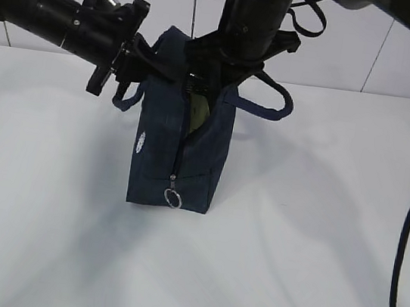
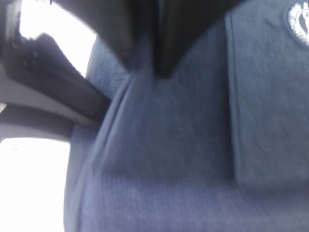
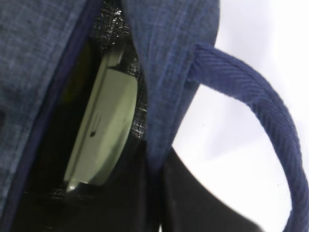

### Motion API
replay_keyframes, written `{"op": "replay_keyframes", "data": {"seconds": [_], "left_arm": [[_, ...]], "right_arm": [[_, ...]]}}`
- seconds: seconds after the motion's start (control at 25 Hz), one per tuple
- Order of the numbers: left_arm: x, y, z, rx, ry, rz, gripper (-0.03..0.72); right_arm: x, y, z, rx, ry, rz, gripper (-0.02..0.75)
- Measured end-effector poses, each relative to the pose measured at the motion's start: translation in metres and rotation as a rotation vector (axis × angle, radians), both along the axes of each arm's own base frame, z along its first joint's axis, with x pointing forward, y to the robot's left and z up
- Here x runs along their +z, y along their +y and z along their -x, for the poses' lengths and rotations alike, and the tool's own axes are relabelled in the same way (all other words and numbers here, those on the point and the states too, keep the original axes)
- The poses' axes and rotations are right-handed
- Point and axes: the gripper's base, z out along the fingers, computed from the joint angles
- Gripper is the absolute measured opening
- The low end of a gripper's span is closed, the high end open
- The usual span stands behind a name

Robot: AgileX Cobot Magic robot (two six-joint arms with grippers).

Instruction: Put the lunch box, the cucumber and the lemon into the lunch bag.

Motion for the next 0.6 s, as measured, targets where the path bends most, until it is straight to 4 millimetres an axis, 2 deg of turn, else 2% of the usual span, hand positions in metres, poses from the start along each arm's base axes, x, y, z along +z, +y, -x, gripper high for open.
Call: {"op": "replay_keyframes", "data": {"seconds": [0.08, 0.2, 0.36, 0.48, 0.6], "left_arm": [[0.000, 0.000, 0.000, 0.001, -0.001, 0.000, -0.013], [0.000, 0.000, 0.000, 0.002, -0.001, -0.001, 0.029], [0.000, 0.002, 0.000, -0.009, -0.005, 0.000, 0.216], [0.001, 0.008, 0.001, -0.034, 0.002, 0.013, 0.312], [0.001, 0.016, 0.000, -0.026, 0.004, 0.017, 0.335]], "right_arm": [[0.000, 0.000, 0.000, 0.000, -0.005, -0.002, 0.053], [0.001, 0.000, -0.001, 0.001, -0.013, -0.002, 0.178], [0.005, 0.001, 0.001, 0.002, -0.014, -0.019, 0.331], [0.007, 0.002, 0.002, 0.004, -0.006, -0.042, 0.371], [0.009, 0.003, 0.004, 0.006, -0.001, -0.061, 0.378]]}}
